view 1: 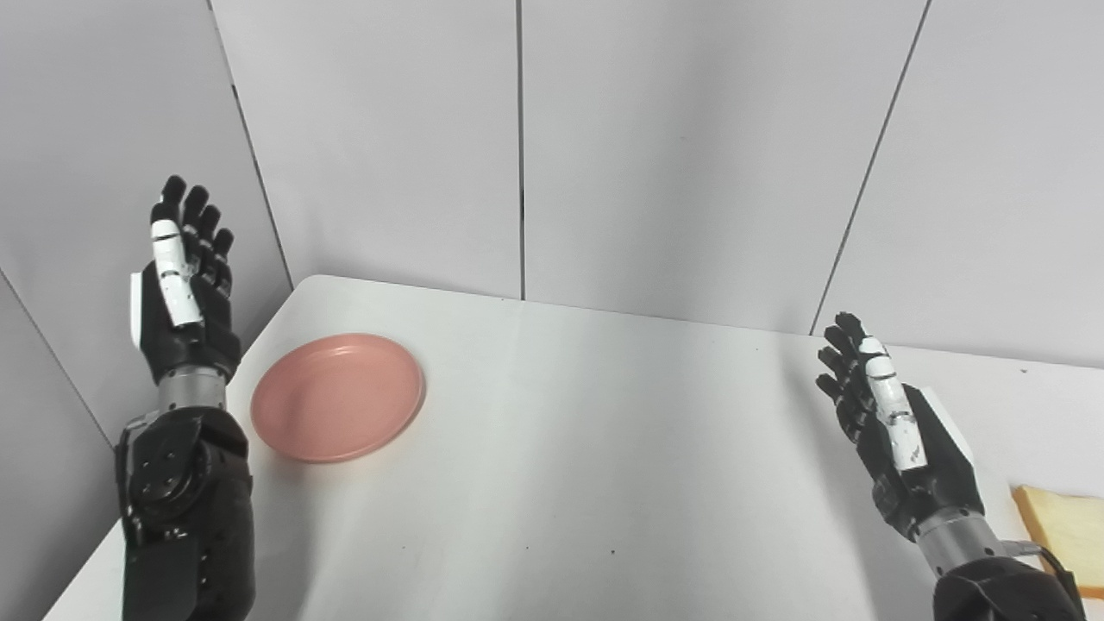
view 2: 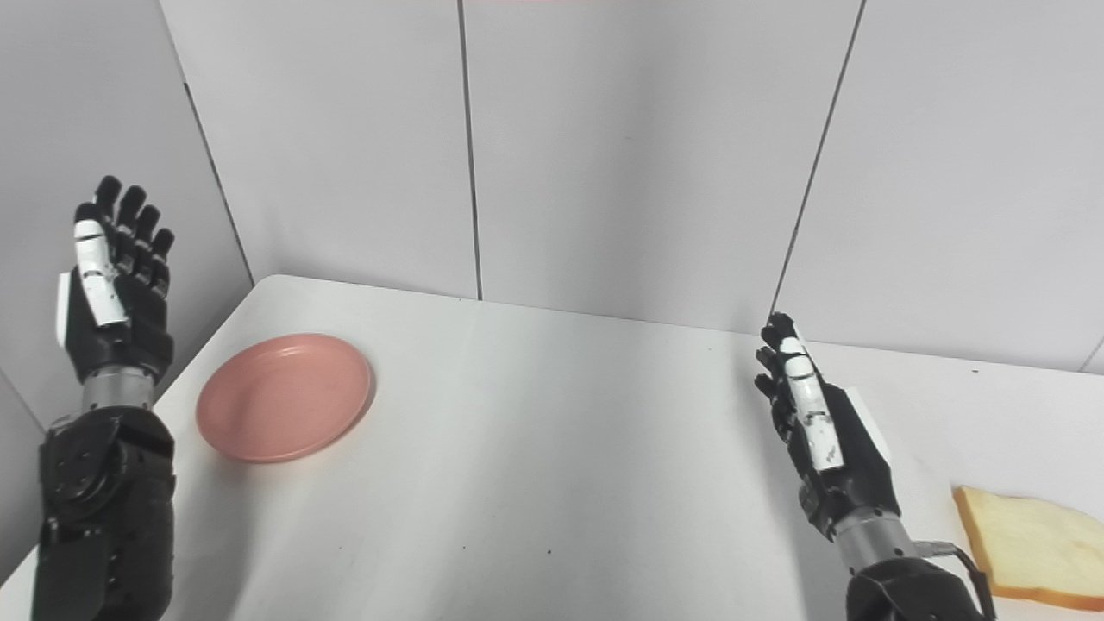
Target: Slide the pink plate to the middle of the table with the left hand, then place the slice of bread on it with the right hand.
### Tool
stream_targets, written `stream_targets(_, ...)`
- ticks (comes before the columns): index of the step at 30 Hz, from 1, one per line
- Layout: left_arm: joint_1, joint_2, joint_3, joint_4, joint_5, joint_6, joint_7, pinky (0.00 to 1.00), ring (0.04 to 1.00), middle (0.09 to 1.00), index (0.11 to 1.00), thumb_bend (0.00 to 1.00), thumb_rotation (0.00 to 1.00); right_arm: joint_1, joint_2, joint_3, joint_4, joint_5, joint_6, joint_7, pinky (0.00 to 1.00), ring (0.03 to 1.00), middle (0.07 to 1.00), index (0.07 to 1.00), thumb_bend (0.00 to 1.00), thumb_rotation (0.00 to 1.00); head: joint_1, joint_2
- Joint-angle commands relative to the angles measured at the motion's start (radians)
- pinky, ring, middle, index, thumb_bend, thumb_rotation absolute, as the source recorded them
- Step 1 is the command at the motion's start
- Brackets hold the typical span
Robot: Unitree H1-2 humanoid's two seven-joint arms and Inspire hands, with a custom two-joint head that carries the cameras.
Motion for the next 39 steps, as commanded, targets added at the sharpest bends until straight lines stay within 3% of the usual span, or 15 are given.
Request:
stream_targets(1, -0.029, 0.03, 0.004, -0.001, -0.004, -0.045, -0.002, 1.0, 0.985, 0.971, 0.948, 0.41, 1.0, -0.033, -0.008, -0.005, -0.033, 0.011, -0.004, 0.006, 1.0, 1.0, 1.0, 1.0, 0.04, 1.0, 0.003, -0.001)
stream_targets(26, -0.035, 0.047, 0.043, 0.155, -0.142, -0.009, -0.006, 1.0, 1.0, 0.993, 0.964, 0.38, 1.0, -0.034, -0.014, -0.004, -0.043, 0.019, 0.009, 0.0, 1.0, 1.0, 1.0, 1.0, 0.02, 1.0, 0.009, 0.011)
stream_targets(39, -0.042, 0.063, 0.049, 0.265, -0.184, -0.034, -0.028, 1.0, 1.0, 0.996, 0.985, 0.35, 1.0, -0.036, -0.015, -0.002, -0.051, 0.02, 0.017, -0.007, 1.0, 1.0, 1.0, 1.0, 0.02, 1.0, 0.01, 0.014)
